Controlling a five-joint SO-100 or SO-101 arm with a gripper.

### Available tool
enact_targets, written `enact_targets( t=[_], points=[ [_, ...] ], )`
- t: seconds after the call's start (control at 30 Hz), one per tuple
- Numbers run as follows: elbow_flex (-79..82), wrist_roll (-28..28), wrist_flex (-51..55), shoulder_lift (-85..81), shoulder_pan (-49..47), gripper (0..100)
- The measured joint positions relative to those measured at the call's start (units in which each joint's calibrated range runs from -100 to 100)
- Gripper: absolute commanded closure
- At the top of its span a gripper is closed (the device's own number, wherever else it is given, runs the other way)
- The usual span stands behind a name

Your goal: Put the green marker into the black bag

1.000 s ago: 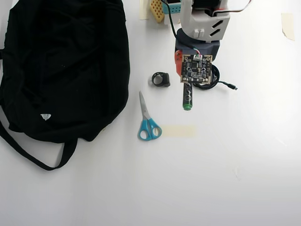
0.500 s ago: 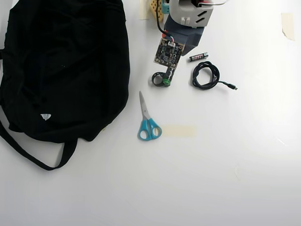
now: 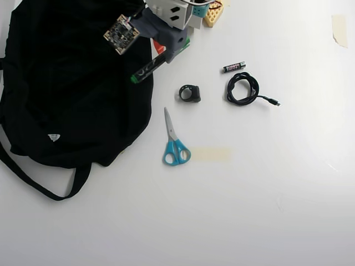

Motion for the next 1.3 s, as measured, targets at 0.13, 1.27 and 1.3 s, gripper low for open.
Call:
enact_targets(
  t=[0.13,1.27,1.3],
  points=[
    [0.6,0.0,-2.4,0.0,6.5,98],
    [1.7,7.9,-25.3,17.8,42.5,98],
    [-0.9,7.9,-25.5,19.9,42.4,98]
  ],
)
